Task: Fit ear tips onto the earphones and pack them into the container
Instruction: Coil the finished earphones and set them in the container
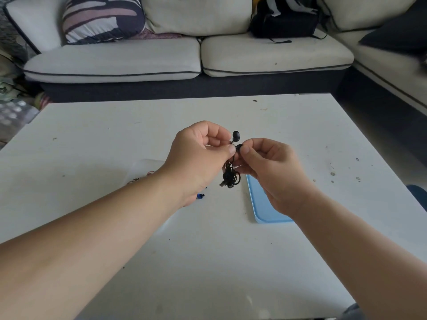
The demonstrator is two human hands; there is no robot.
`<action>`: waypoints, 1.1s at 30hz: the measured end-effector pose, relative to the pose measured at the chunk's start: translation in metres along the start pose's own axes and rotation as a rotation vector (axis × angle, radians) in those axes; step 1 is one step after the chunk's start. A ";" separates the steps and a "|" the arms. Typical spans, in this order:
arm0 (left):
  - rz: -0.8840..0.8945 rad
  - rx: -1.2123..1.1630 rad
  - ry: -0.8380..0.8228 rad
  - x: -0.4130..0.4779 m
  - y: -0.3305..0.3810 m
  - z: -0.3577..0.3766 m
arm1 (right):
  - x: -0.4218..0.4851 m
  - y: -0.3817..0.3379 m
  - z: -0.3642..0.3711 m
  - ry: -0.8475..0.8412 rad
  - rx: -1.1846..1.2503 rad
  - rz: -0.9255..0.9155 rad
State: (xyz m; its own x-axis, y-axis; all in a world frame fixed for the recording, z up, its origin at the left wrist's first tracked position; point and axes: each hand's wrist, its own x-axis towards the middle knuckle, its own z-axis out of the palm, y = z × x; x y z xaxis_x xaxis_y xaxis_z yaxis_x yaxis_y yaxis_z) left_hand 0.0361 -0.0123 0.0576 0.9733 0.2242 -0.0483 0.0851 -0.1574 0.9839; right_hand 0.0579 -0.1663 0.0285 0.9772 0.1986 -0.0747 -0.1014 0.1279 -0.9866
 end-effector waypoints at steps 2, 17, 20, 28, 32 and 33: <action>0.020 0.027 0.008 -0.001 0.001 0.002 | -0.001 0.000 0.001 0.043 -0.026 -0.029; -0.007 -0.014 0.019 0.000 0.000 0.000 | -0.001 0.003 0.006 0.082 0.086 -0.013; -0.011 -0.029 0.035 0.000 -0.001 -0.001 | -0.002 0.002 0.005 0.039 0.071 -0.014; -0.032 -0.106 -0.014 -0.002 0.002 -0.001 | 0.000 0.002 0.004 0.005 0.162 0.056; -0.026 -0.096 -0.005 -0.003 0.003 -0.001 | -0.001 0.002 0.005 0.001 0.168 0.064; -0.024 -0.095 -0.002 -0.004 0.003 -0.001 | -0.001 0.002 0.005 -0.003 0.170 0.060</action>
State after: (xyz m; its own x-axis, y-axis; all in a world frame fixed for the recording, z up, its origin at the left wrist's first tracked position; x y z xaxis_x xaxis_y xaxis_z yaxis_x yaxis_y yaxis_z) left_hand 0.0327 -0.0128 0.0611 0.9716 0.2252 -0.0725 0.0880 -0.0597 0.9943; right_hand 0.0554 -0.1612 0.0274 0.9679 0.2136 -0.1322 -0.1900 0.2783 -0.9415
